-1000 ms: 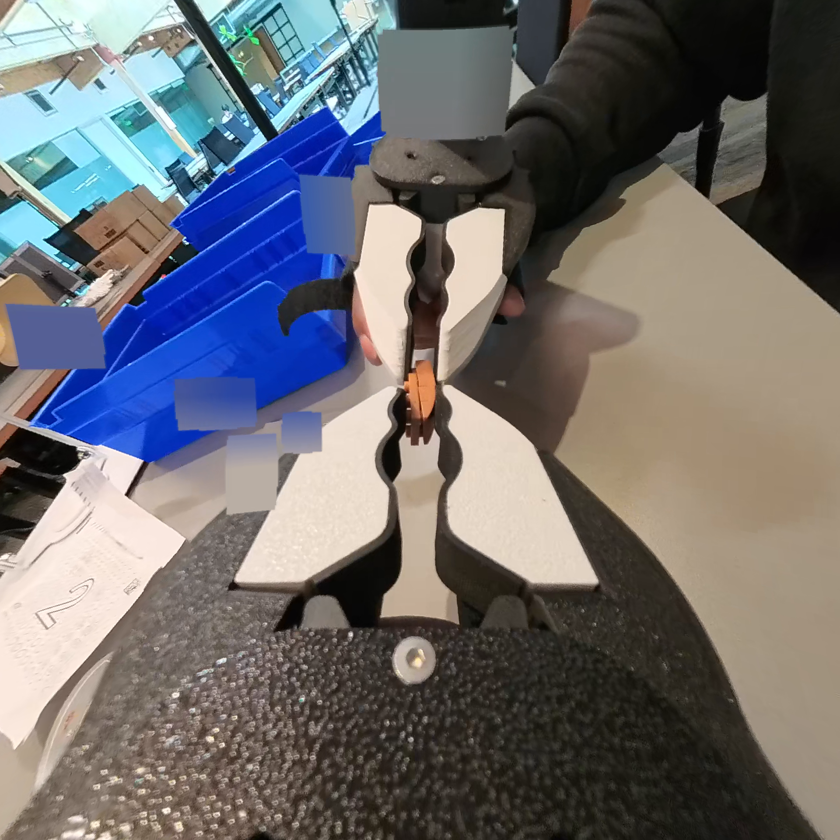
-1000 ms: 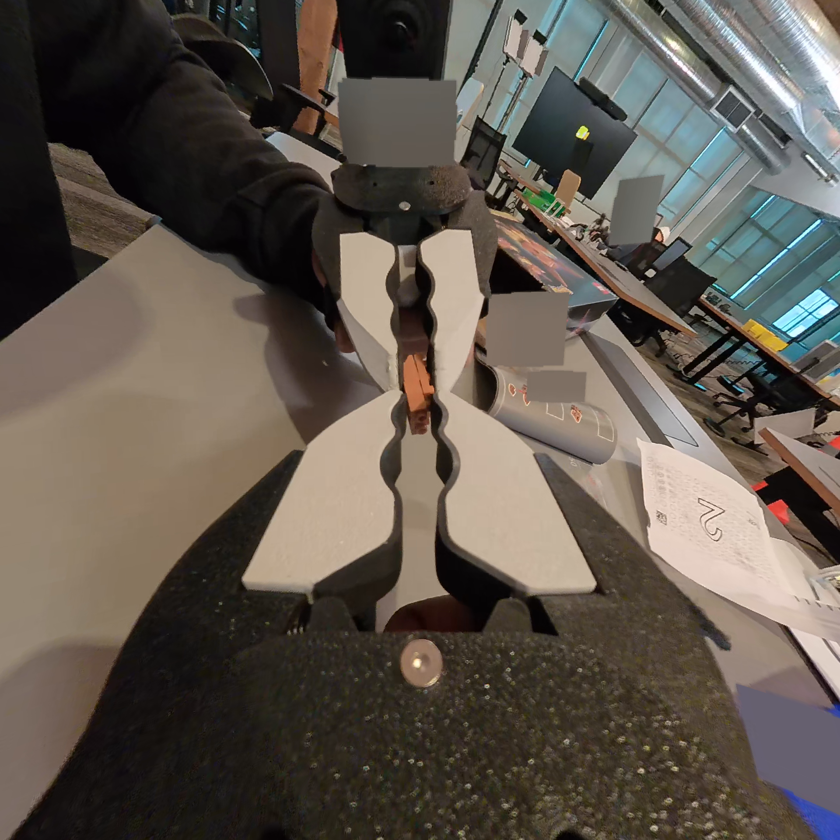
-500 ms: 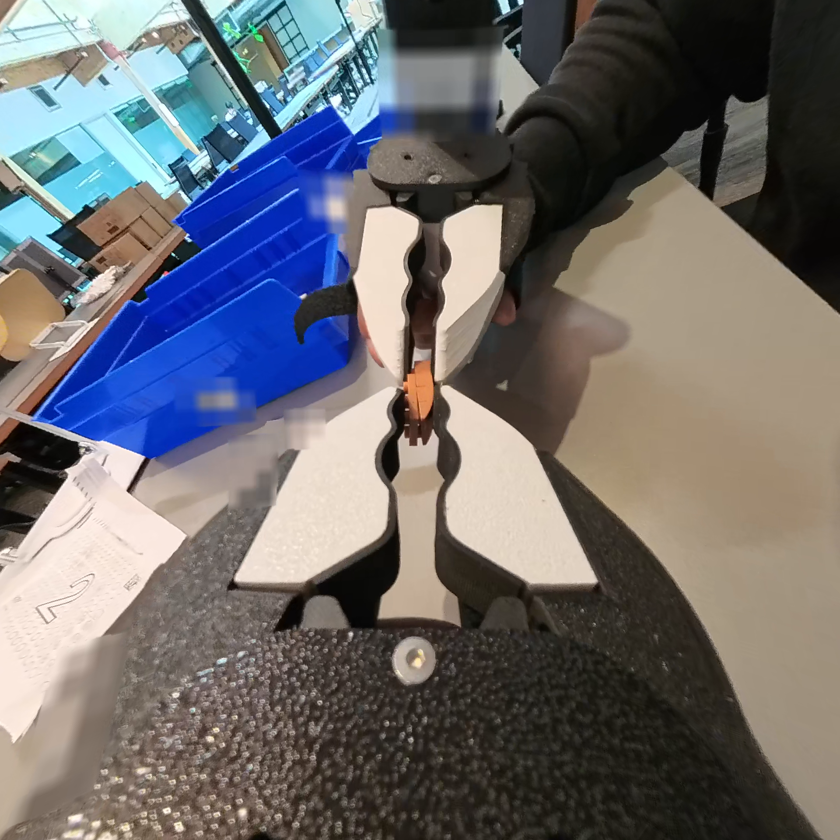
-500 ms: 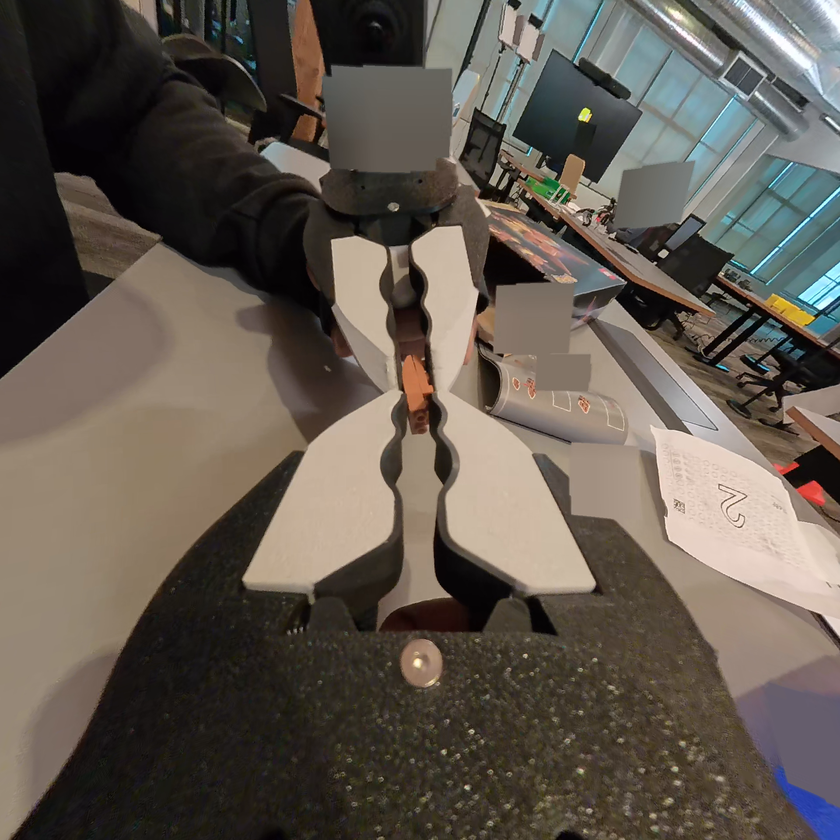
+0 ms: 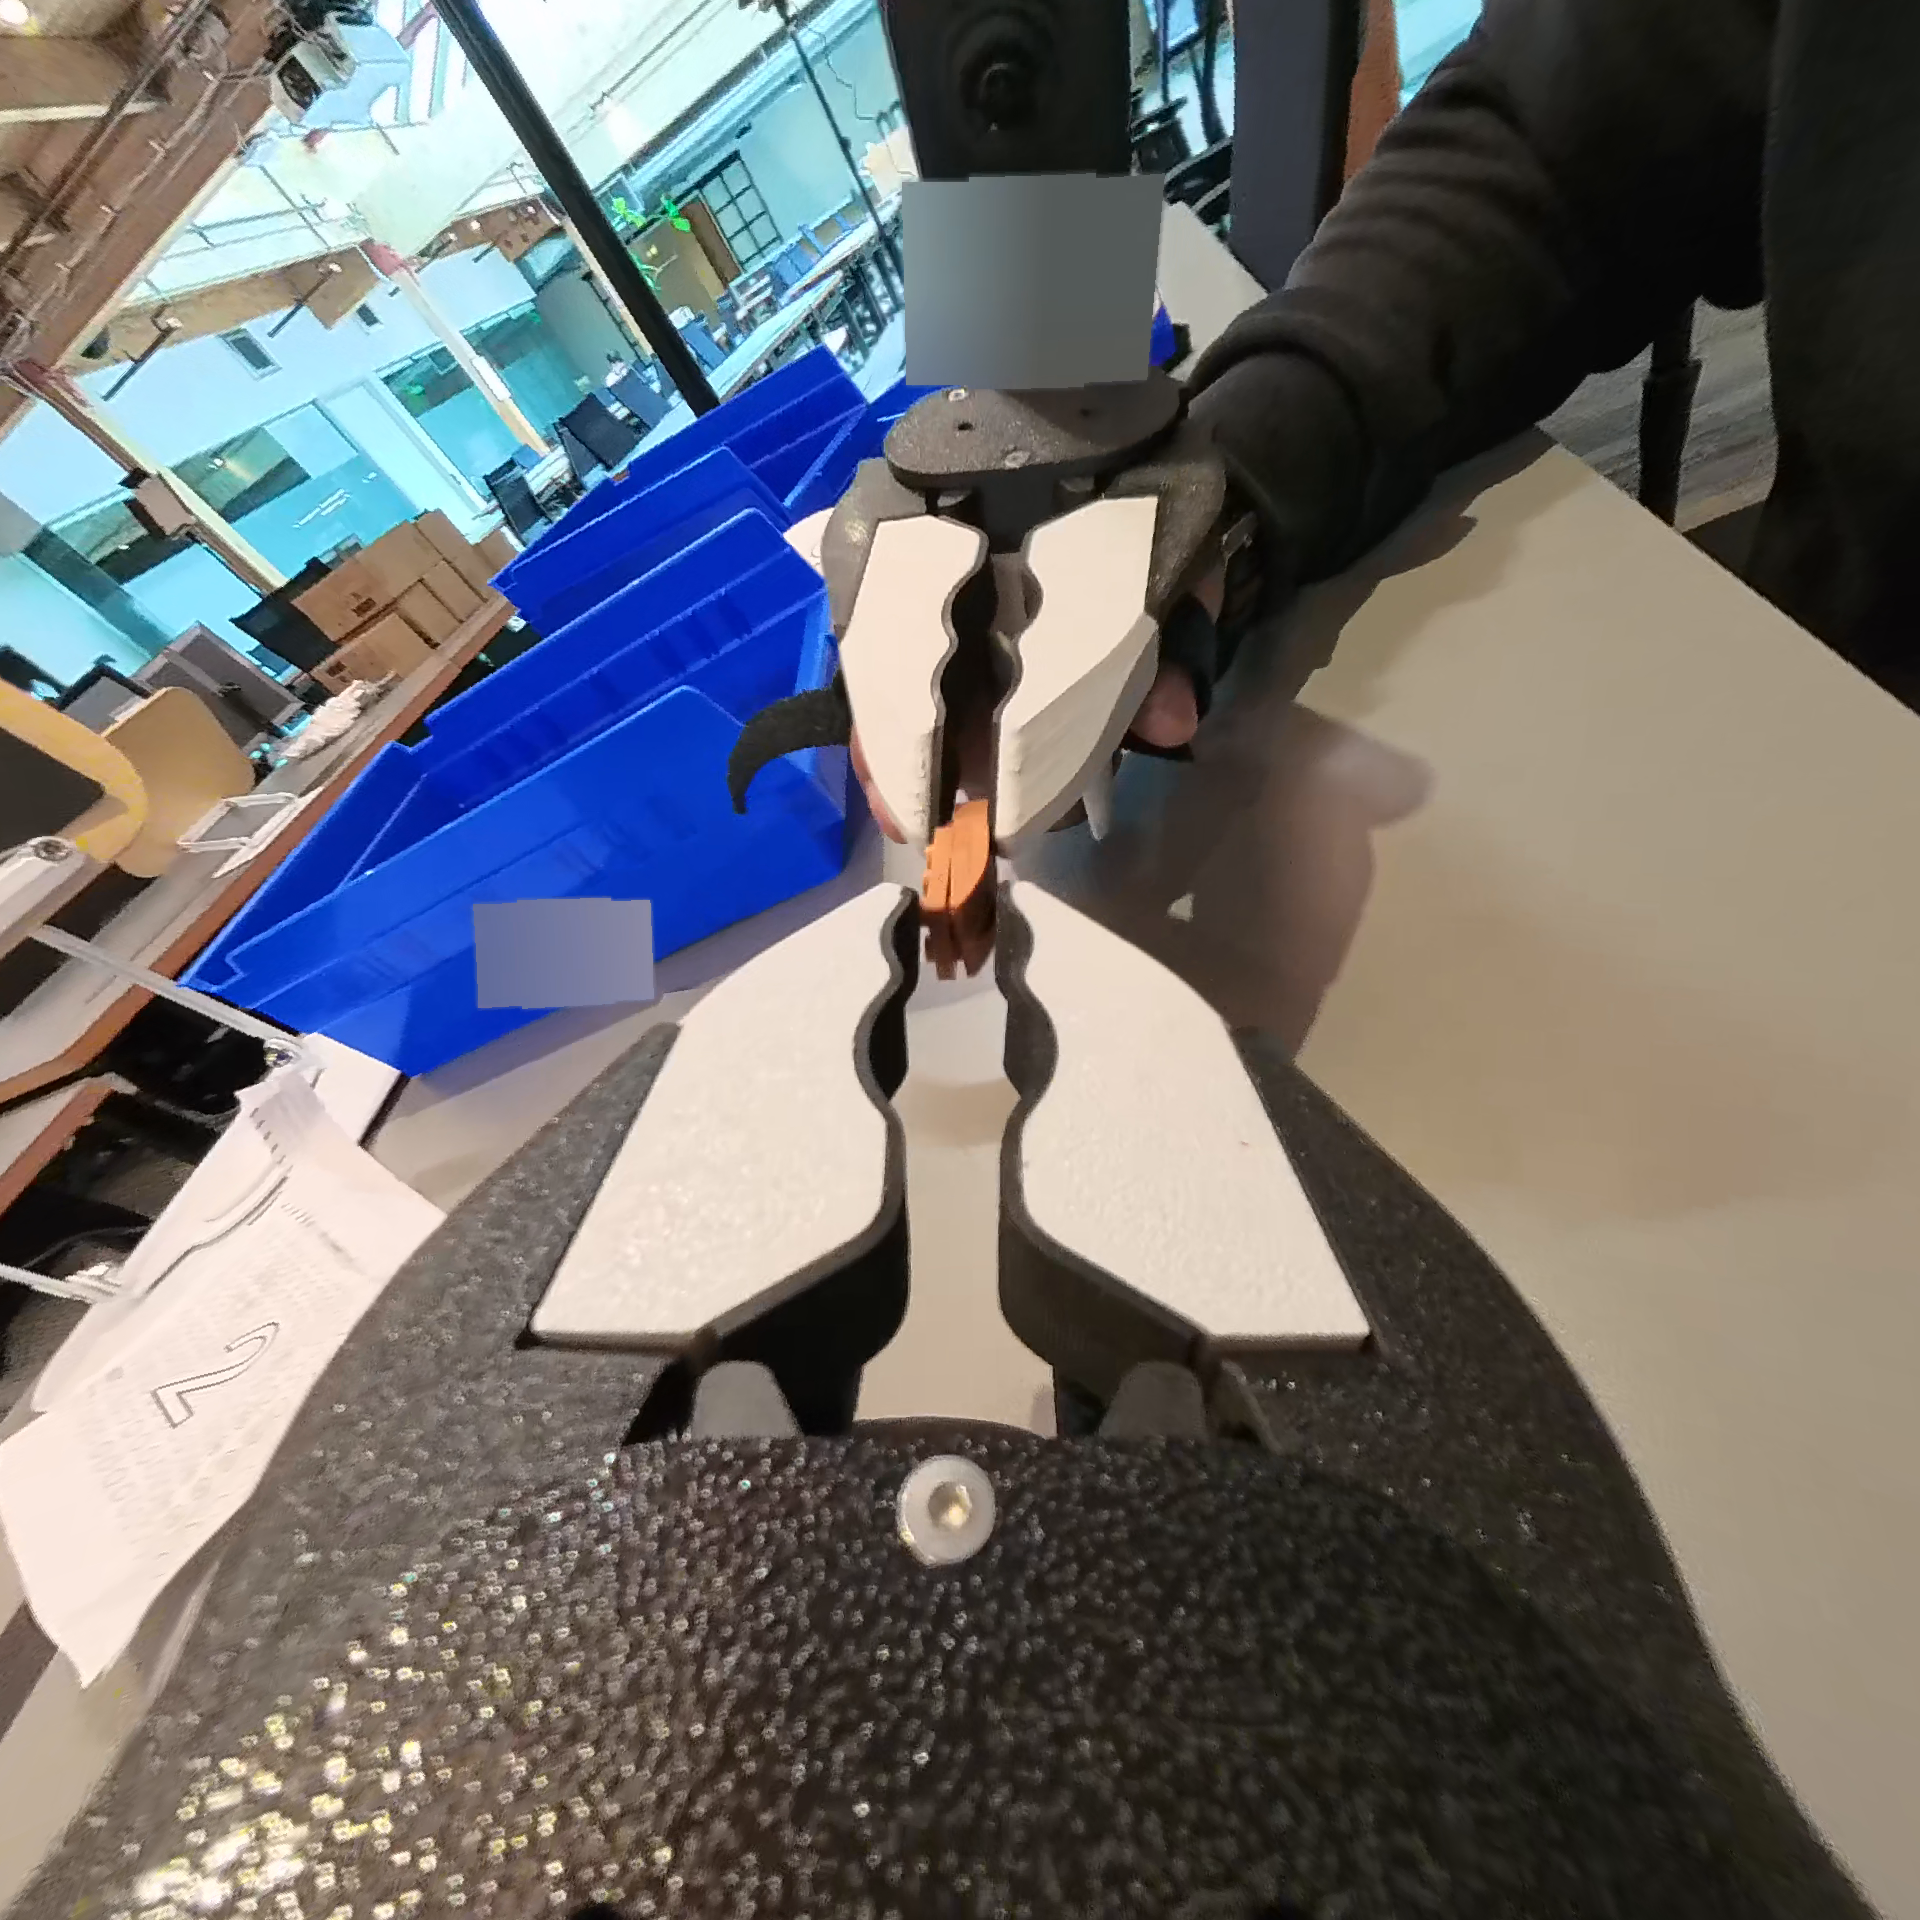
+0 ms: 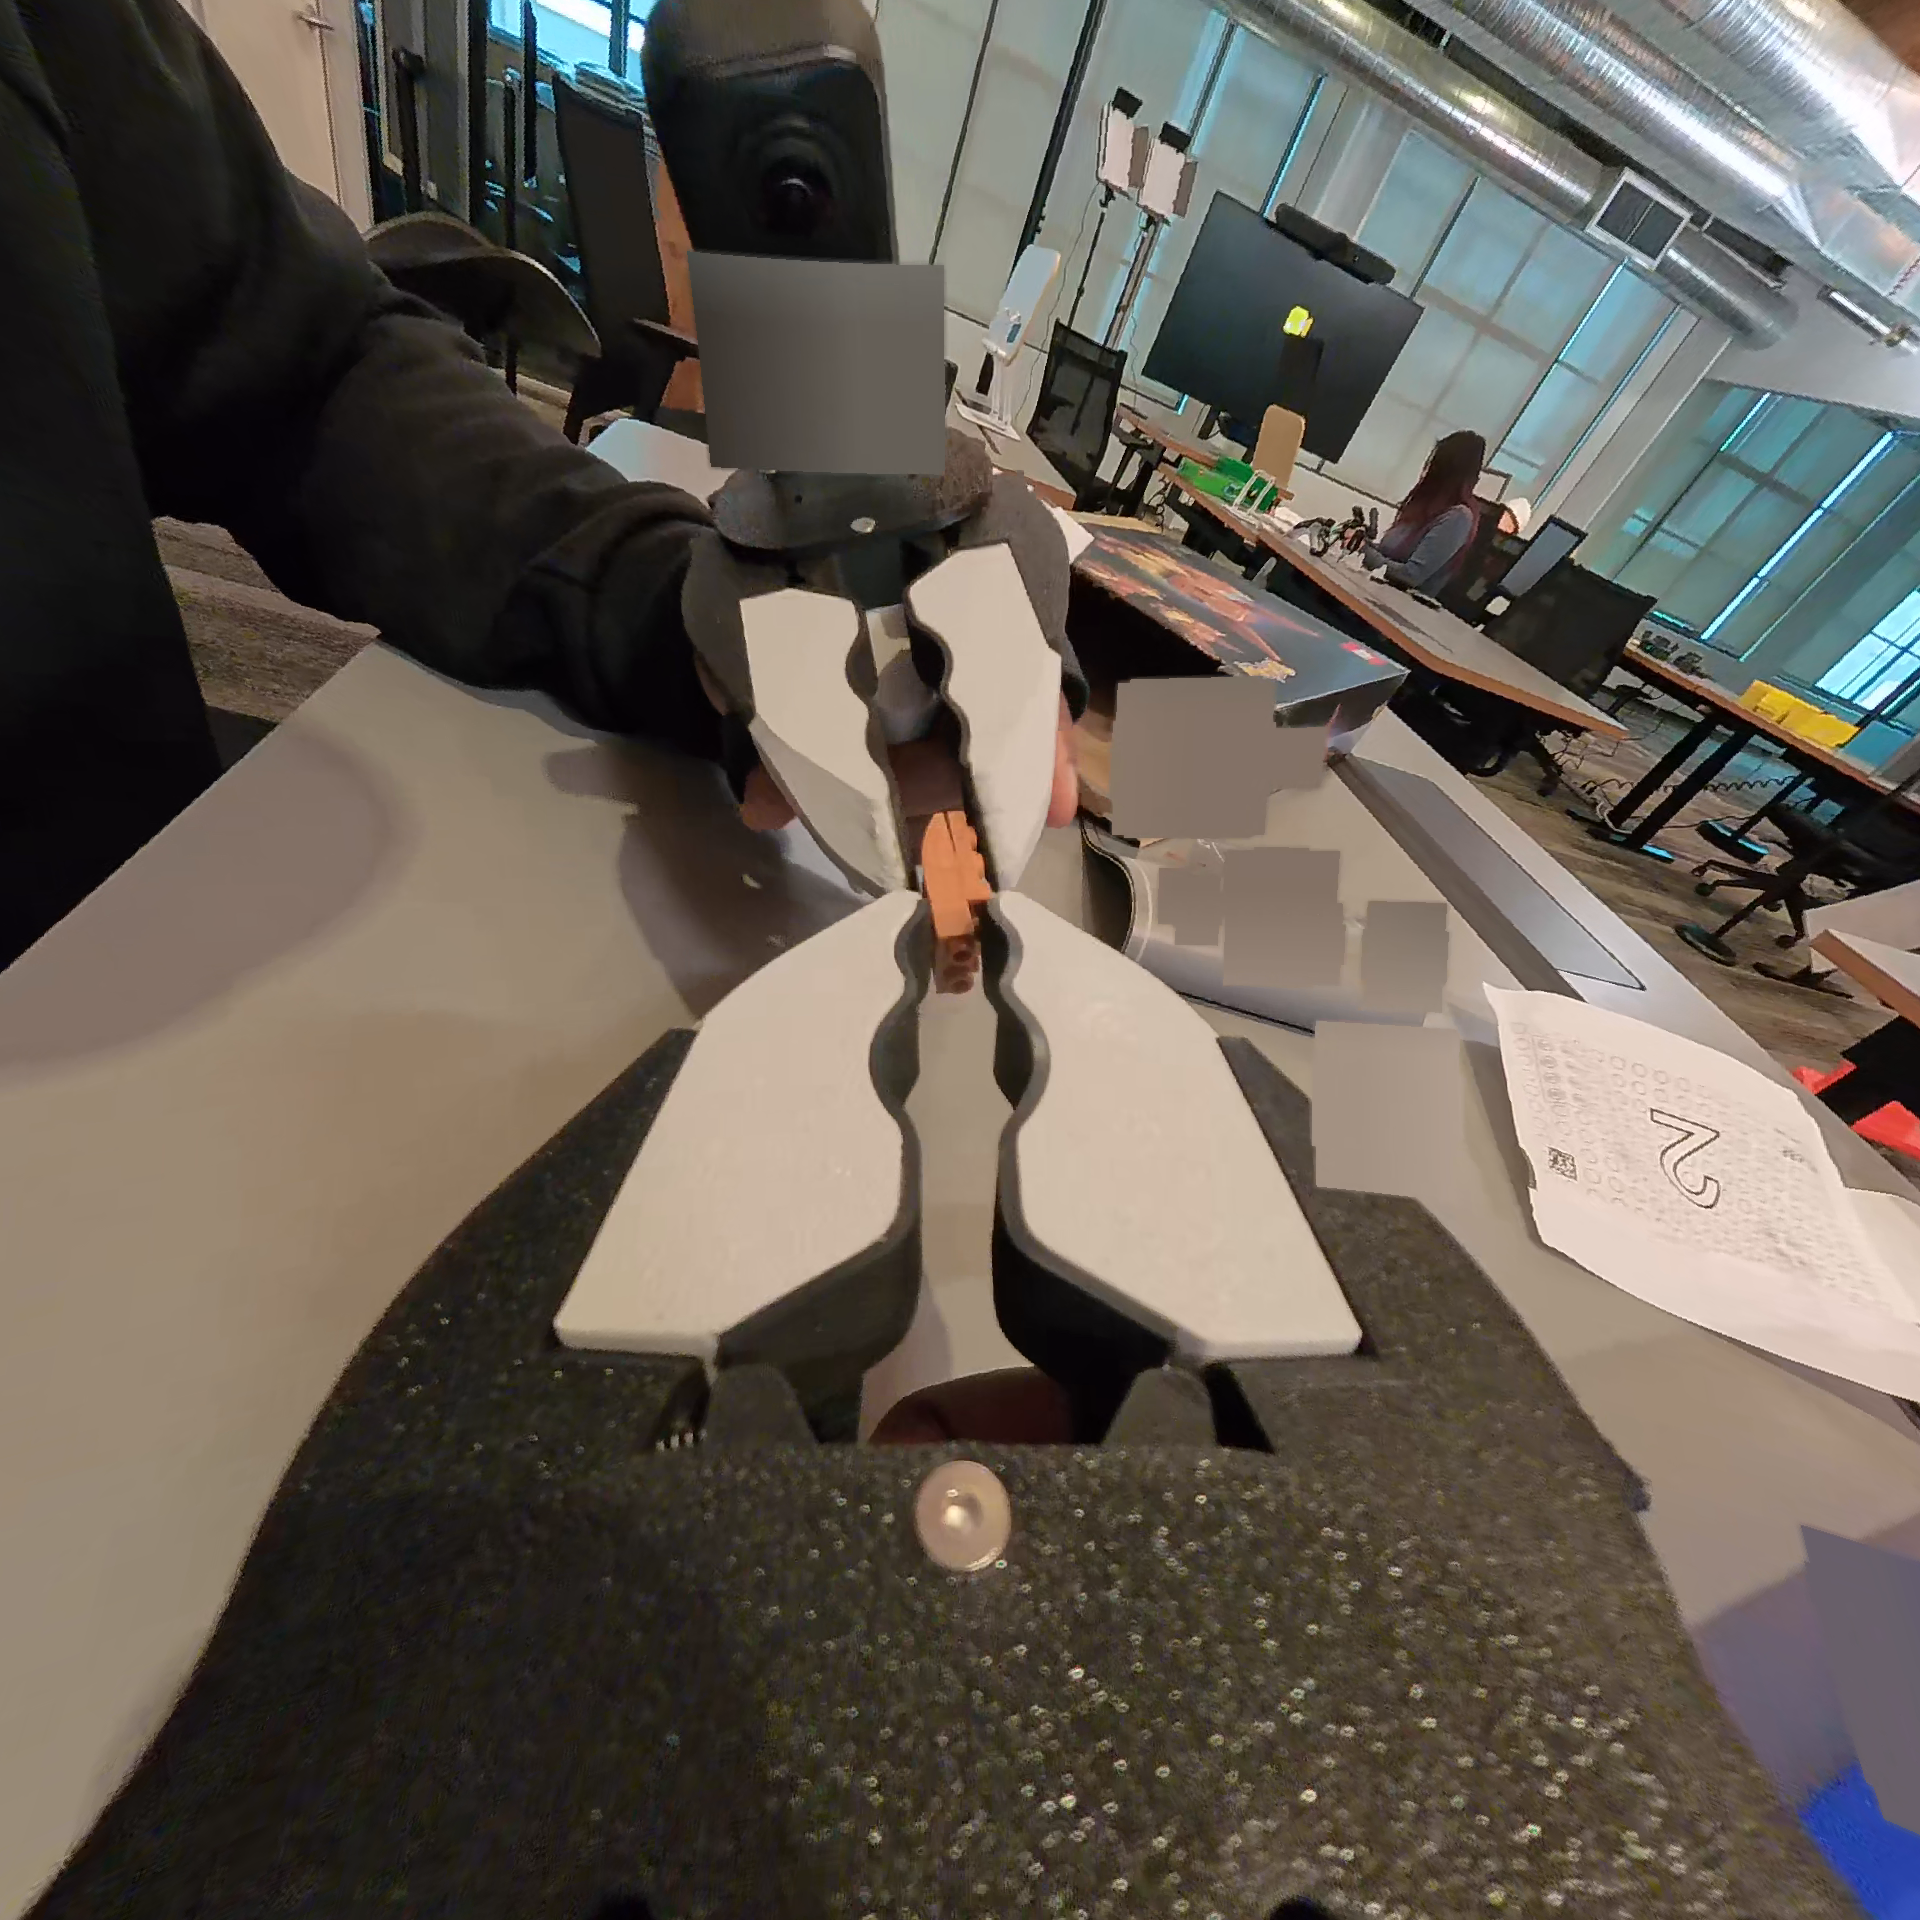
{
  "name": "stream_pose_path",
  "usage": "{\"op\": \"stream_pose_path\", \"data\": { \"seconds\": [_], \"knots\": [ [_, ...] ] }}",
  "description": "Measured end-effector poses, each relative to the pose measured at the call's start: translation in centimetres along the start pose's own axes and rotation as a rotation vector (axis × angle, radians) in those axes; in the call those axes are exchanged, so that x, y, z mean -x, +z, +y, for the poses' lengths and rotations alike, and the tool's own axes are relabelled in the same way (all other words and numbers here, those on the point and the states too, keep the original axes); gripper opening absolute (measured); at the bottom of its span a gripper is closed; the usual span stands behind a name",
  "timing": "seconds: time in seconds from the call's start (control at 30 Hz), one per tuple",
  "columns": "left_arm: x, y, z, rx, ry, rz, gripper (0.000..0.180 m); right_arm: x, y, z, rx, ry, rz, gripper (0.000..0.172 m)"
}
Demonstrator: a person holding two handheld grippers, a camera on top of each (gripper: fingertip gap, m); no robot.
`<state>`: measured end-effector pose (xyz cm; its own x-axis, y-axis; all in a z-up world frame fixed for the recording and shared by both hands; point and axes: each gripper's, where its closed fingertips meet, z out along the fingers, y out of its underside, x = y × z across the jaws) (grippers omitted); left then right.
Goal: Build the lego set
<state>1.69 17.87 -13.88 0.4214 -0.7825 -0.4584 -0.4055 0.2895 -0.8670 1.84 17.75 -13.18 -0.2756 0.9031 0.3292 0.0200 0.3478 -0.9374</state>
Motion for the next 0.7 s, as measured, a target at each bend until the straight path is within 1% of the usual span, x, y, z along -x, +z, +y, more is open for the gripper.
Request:
{"op": "stream_pose_path", "data": {
  "seconds": [0.17, 0.47, 0.7],
  "knots": [
    [-0.09, -0.17, -0.31, 0.004, 0.039, -0.01, 0.011, 0.18, 0.01, -0.34, -0.012, -0.009, 0.002, 0.009],
    [-0.2, -0.19, -0.63, -0.004, 0.048, -0.018, 0.01, 0.29, -0.12, -0.7, -0.031, 0.0, -0.004, 0.009],
    [-0.45, -0.24, -0.47, 0.005, 0.054, 0.003, 0.01, 0.56, -0.08, -0.5, -0.016, -0.022, -0.012, 0.009]
  ]
}}
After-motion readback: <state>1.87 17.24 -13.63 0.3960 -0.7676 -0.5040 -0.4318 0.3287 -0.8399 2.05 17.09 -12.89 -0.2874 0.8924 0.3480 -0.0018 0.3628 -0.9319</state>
